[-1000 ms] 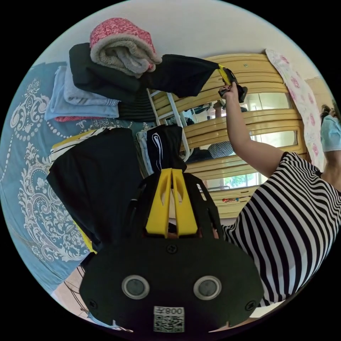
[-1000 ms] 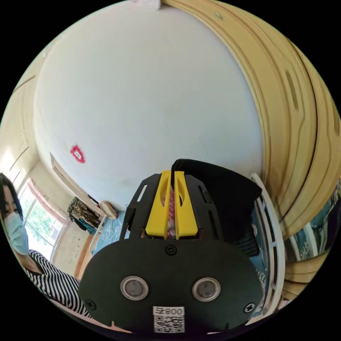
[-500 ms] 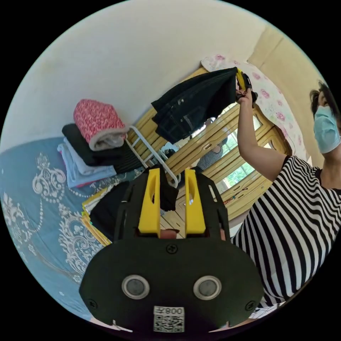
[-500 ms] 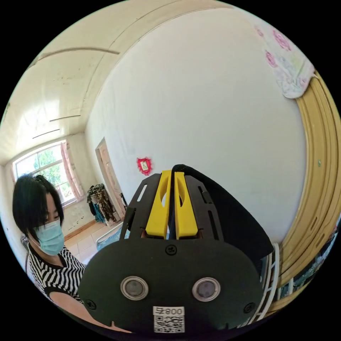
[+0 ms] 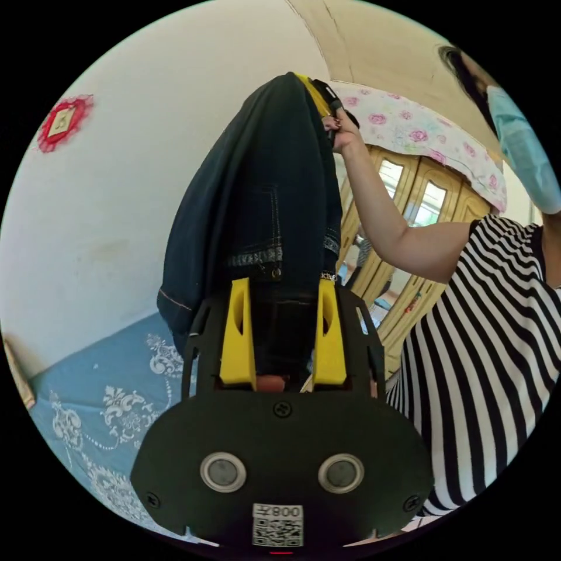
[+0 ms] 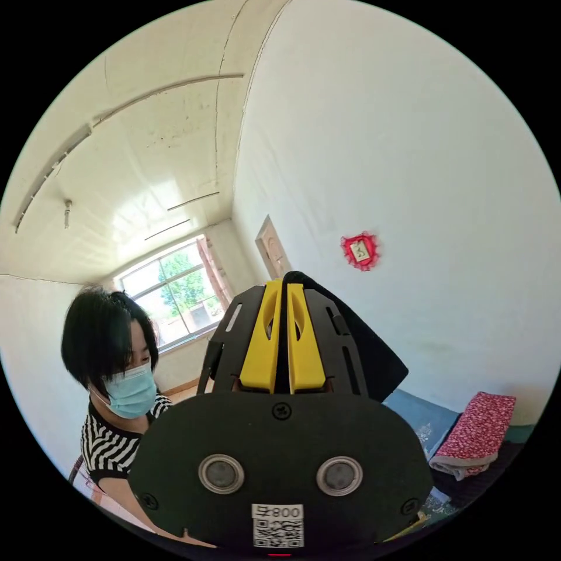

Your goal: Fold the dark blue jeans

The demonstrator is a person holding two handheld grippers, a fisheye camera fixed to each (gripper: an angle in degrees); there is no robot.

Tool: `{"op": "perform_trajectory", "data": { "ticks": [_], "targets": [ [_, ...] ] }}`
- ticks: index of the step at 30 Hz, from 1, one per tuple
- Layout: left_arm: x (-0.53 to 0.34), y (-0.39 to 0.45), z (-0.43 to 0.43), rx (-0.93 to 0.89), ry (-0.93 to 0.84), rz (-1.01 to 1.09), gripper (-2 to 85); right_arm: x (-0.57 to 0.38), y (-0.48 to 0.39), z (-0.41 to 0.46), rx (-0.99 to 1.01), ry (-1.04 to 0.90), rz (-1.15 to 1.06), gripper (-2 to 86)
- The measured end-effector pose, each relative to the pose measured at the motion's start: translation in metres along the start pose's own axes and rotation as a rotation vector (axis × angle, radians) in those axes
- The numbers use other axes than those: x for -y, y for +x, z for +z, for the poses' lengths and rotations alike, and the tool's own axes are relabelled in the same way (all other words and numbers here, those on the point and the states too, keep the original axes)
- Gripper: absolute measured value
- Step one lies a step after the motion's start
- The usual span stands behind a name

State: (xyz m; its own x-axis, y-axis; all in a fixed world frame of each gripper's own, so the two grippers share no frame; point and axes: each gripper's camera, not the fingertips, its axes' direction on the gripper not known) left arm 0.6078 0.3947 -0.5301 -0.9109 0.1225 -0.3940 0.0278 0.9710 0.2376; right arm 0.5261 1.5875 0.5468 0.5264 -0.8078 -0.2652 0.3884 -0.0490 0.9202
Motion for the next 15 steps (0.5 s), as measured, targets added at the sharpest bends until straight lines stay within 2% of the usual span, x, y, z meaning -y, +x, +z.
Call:
{"op": "perform_trajectory", "data": {
  "ticks": [8,15],
  "targets": [
    [-0.02,0.076,-0.034,0.33,-0.038,-0.255,7.9,-0.04,0.0,0.121,0.227,-0.161,-0.092,0.7],
    [-0.006,0.143,-0.025,0.412,-0.036,-0.343,4.5,-0.046,0.038,0.174,0.286,-0.233,-0.088,0.7]
  ]
}}
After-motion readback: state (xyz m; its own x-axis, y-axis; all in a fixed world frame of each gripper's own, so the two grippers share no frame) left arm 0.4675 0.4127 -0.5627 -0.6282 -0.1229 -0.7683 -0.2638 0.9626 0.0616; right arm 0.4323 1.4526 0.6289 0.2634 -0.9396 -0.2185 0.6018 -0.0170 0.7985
